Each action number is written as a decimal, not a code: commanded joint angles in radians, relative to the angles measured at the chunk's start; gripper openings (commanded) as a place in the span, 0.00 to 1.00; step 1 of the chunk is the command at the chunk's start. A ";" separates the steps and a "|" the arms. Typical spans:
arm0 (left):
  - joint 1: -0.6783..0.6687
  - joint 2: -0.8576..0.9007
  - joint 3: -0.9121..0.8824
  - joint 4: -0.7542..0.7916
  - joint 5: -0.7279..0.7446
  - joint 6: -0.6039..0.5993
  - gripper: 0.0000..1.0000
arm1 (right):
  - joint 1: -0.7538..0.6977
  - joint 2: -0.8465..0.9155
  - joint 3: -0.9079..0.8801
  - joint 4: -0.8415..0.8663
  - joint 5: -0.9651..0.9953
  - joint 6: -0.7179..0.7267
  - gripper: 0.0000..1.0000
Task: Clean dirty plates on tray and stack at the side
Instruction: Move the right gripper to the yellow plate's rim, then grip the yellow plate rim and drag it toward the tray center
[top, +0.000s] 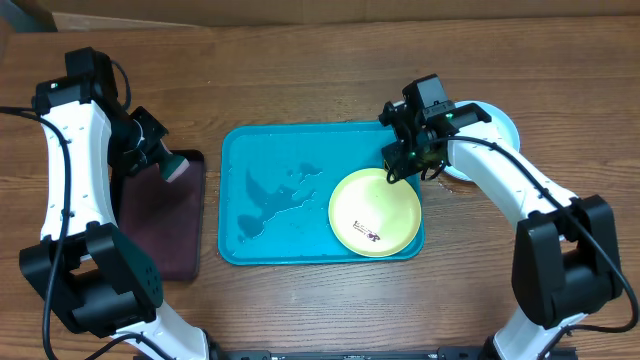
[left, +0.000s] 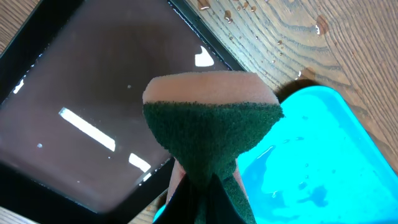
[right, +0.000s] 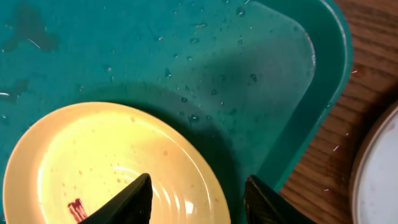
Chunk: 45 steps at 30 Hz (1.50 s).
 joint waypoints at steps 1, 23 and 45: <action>-0.002 0.001 -0.008 0.003 0.017 0.017 0.04 | 0.001 0.040 -0.004 -0.001 -0.006 -0.004 0.49; -0.002 0.001 -0.008 0.004 0.018 0.016 0.04 | 0.002 0.137 -0.004 -0.091 0.009 -0.003 0.19; -0.169 0.001 -0.009 0.082 0.206 0.234 0.04 | 0.065 0.137 -0.004 0.088 -0.168 0.408 0.04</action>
